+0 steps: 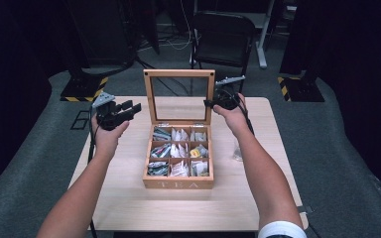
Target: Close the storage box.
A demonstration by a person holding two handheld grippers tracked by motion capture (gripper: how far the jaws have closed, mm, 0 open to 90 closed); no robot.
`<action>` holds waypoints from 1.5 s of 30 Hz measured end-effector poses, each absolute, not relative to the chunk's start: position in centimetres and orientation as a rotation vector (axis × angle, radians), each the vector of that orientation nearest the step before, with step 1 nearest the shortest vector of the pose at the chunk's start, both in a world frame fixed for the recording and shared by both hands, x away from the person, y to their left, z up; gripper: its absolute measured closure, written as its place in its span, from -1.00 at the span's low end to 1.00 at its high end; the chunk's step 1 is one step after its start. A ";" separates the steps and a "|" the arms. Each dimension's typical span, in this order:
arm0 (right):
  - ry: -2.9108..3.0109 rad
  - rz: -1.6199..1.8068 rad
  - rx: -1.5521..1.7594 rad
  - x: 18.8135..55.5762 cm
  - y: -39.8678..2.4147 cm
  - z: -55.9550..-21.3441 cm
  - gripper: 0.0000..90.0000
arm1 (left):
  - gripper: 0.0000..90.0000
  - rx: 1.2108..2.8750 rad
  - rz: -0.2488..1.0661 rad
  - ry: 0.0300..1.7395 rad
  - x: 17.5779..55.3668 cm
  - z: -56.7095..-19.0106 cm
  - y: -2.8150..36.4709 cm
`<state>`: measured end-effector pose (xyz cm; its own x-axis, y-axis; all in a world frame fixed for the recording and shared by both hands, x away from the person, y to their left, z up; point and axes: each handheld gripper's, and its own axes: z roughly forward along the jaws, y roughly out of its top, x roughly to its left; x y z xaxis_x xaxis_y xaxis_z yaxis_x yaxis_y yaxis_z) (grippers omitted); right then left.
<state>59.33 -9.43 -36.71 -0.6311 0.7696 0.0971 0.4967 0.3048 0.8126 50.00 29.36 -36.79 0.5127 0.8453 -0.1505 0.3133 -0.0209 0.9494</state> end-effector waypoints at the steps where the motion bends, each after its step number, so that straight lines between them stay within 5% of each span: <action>1: 2.265 1.244 1.137 59.2 -9.5 -36.7 0.41 | 0.19 1.589 0.571 1.019 50.0 -36.8 29.3; 45: 2.215 1.293 0.937 54.3 -10.2 -37.8 0.40 | 0.27 1.614 0.556 0.941 49.7 -35.2 26.7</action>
